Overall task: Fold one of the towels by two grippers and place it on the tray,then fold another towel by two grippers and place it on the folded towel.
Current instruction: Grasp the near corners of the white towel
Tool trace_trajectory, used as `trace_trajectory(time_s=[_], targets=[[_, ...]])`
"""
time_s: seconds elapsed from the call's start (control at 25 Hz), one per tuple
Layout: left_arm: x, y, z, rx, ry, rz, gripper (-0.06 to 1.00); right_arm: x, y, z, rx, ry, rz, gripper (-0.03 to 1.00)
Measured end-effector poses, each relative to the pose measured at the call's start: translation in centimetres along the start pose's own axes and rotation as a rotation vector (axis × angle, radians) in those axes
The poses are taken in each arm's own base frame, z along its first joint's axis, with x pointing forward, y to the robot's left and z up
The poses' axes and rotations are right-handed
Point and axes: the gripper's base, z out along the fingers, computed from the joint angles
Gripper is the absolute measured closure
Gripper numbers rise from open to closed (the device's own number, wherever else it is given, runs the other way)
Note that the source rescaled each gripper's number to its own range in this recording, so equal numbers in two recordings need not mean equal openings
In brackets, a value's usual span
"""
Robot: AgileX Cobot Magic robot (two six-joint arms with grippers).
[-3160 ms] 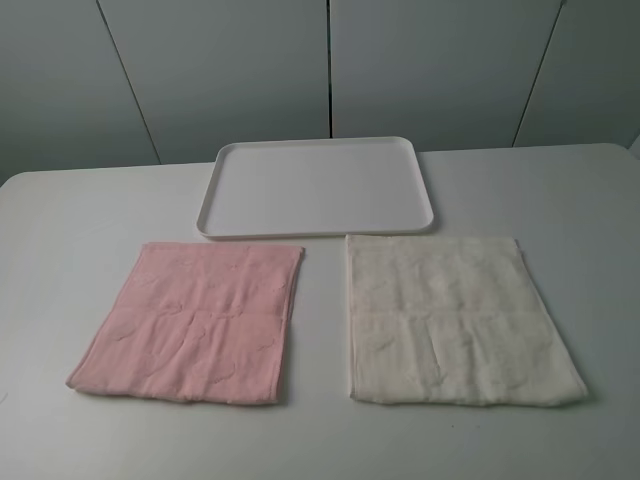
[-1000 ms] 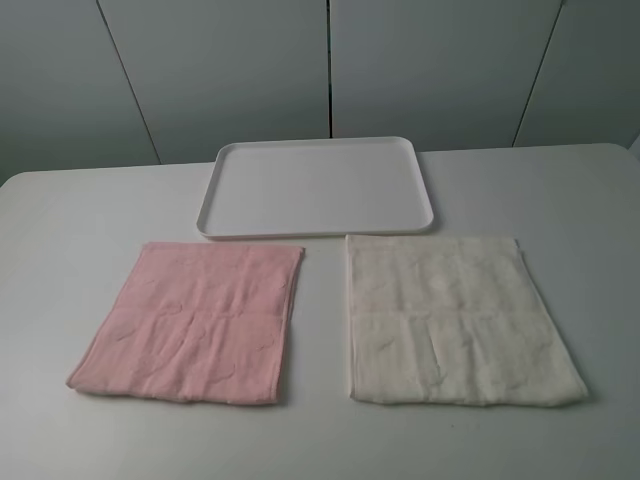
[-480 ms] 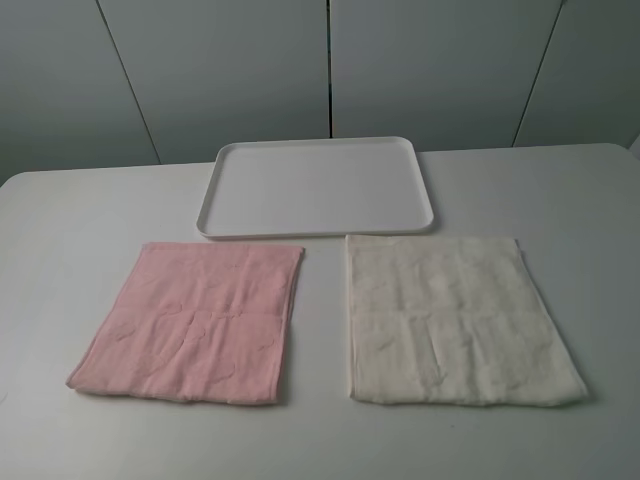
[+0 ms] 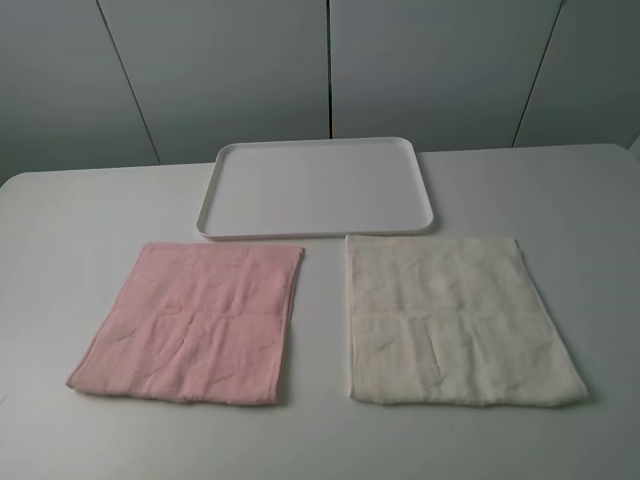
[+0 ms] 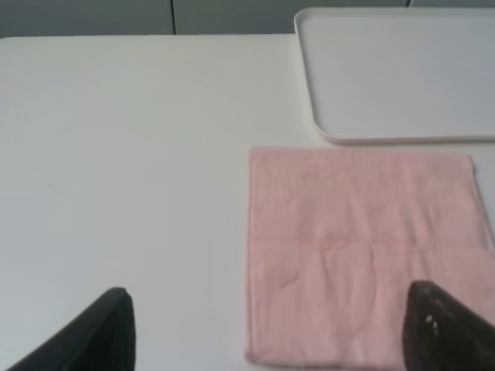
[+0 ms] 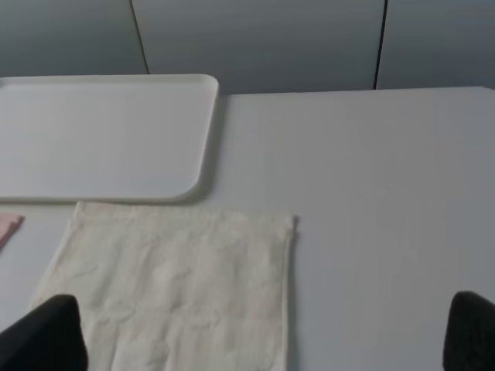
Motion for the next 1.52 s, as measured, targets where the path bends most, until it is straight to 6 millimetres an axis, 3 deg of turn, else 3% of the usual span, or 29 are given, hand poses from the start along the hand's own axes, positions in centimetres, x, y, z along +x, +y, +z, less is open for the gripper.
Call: trace_trajectory(time_s=[0.2,0.36,0.6,0.8,0.96,1.08,1.32,1.52], targets=[[-3.0,0.0,2.8,0.04,0.11,0.063,0.04,-3.5,-0.1,1.7,-0.013,0.032,-0.02,-0.03],[-5.7,-0.4,5.9,0.137,0.18,0.122,0.04,-6.5,0.2,4.3,-0.071,0.08,-0.031,-0.03],[-9.8,-0.6,11.9,0.261,0.282,0.193,0.04,-9.5,0.2,9.9,-0.156,0.173,-0.088,-0.03],[-12.6,-1.3,16.7,0.372,0.352,0.228,0.04,-9.9,-0.1,15.7,-0.208,0.345,-0.187,-0.03],[-12.7,-4.4,19.8,0.477,0.419,0.381,0.04,-9.9,0.6,18.7,-0.249,0.373,-0.248,-0.03],[-11.8,-7.8,21.8,0.545,0.455,0.511,0.04,-9.8,1.0,19.6,-0.264,0.375,-0.304,-0.03],[-9.2,-15.0,24.4,0.681,0.523,0.729,0.04,-9.5,1.0,19.8,-0.269,0.411,-0.339,-0.03],[-6.1,-21.5,25.3,0.766,0.58,0.926,0.04,-8.8,0.8,19.4,-0.282,0.491,-0.374,-0.03]])
